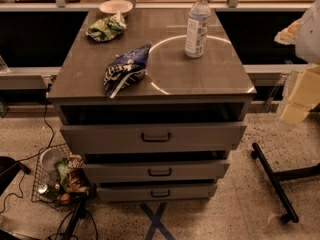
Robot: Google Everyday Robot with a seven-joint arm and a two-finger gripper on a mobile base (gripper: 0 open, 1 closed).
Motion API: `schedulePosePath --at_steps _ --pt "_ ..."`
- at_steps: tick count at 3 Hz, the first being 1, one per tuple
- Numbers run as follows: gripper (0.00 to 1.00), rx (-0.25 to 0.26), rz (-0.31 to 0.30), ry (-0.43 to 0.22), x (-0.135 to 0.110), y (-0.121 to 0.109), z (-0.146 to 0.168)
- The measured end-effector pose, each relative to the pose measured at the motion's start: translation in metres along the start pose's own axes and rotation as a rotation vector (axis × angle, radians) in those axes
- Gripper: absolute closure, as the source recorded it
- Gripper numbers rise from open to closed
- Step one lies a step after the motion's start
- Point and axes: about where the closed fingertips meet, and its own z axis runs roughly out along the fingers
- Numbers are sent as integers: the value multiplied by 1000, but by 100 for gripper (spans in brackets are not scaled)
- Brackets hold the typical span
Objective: Open bottom drawer
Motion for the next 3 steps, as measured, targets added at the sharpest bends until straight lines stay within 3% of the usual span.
schedulePosePath --at_steps 1,2,3 --pt "0 11 0 -4 -1 1 1" --pt "0 26 31 -47 -7 20 19" --pt "0 39 63 -101 -16 55 60"
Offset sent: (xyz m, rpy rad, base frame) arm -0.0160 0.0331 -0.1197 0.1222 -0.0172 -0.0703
